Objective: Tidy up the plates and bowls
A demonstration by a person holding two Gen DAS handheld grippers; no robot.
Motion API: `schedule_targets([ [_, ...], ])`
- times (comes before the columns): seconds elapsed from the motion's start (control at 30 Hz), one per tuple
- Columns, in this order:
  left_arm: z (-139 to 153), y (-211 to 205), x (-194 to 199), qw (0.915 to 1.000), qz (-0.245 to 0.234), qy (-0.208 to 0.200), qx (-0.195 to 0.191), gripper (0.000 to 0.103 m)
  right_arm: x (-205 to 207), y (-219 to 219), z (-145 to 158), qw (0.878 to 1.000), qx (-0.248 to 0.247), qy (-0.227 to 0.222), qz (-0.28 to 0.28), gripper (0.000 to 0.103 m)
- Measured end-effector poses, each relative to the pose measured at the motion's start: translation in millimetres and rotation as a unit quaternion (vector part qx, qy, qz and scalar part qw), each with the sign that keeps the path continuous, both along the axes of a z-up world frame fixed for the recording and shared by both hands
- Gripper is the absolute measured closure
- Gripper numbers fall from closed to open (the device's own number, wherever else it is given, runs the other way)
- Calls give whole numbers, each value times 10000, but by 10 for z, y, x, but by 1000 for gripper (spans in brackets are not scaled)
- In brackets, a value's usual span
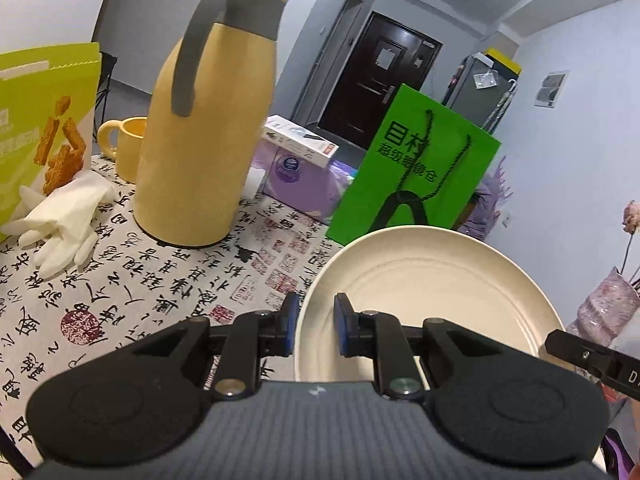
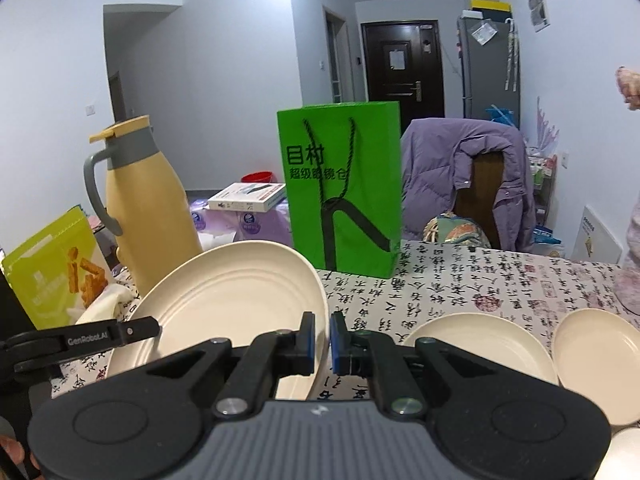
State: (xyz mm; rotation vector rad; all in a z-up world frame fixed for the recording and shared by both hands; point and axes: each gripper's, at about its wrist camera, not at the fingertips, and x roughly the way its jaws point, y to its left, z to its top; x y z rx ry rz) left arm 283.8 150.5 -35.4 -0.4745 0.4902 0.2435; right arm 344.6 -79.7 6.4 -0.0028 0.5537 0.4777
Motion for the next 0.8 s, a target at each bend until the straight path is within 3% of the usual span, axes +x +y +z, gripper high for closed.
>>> schedule_targets([
  [0.8,450,-633,-646,9971,-415,-366,521,85,-770,-694,182,9970,604,-156,-450,95],
])
